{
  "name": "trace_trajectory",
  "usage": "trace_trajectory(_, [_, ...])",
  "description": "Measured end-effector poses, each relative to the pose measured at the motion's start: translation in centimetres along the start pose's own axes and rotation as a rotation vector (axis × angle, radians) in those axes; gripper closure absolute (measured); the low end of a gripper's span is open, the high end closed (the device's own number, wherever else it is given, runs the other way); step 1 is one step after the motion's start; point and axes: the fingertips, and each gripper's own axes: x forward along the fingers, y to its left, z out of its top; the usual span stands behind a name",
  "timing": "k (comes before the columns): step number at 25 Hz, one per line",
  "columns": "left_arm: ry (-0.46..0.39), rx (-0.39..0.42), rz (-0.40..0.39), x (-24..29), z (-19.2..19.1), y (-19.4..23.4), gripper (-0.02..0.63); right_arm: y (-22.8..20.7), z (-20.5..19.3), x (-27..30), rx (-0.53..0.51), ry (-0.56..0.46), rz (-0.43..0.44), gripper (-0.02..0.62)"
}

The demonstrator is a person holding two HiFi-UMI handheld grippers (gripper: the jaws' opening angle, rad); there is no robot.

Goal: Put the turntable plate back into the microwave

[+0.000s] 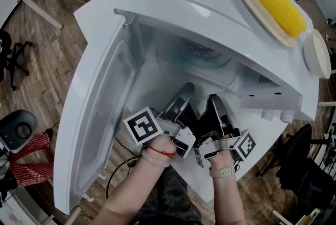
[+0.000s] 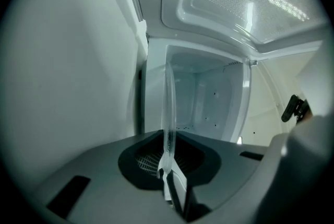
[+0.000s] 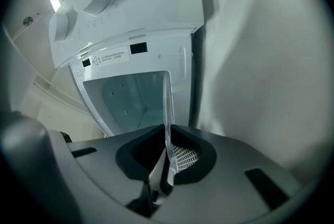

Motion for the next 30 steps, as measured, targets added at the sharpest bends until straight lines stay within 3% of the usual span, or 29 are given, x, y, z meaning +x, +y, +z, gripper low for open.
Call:
trace_trajectory(8, [0.016,0.003,-0.015,0.3,0.8,-0.7,0.555,0.1,0.8,0.8,0.036,-0.058,0.007,0.546])
trace_trajectory(20, [0.023,-0.039,-0.031,0.4,1.0,-0.5,0.555,0.2,2.4,1.9,-0.008,-0.089,-0.033,0.548])
trace_trajectory(30, [-0.028,-0.06,-0.032,0.8,1.8,-0.4,0.555,0.4,2.1,2.5,-0.064,-0.078,-0.076,0.548])
